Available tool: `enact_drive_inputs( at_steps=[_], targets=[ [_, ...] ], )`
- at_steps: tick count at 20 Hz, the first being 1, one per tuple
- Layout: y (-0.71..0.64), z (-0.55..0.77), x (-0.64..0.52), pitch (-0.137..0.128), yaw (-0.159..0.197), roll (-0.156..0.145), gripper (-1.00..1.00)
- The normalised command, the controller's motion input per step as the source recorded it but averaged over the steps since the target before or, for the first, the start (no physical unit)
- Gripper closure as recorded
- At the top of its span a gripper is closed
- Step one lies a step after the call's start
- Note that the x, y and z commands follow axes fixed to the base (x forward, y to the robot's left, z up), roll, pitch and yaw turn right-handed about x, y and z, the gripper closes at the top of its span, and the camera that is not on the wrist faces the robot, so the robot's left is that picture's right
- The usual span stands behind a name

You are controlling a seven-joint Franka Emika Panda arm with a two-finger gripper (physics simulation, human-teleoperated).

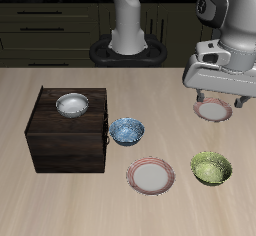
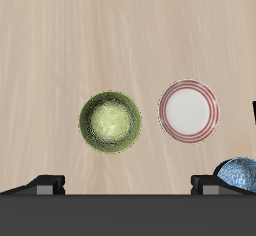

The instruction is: Stack the green bowl on the blue bowl

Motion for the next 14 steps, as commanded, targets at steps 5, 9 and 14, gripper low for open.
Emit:
enact_drive_inputs(
  at_steps=[5,9,14],
  targets=[
    [0.08,-0.24,0.05,-0.023,0.023,0.031,-1.00],
    [-0.04,-0.35,0.10,0.012,0.006,0.009,-1.00],
    [-0.03,-0.26,0.09,0.000,0.028,0.009,-1.00]
  ],
)
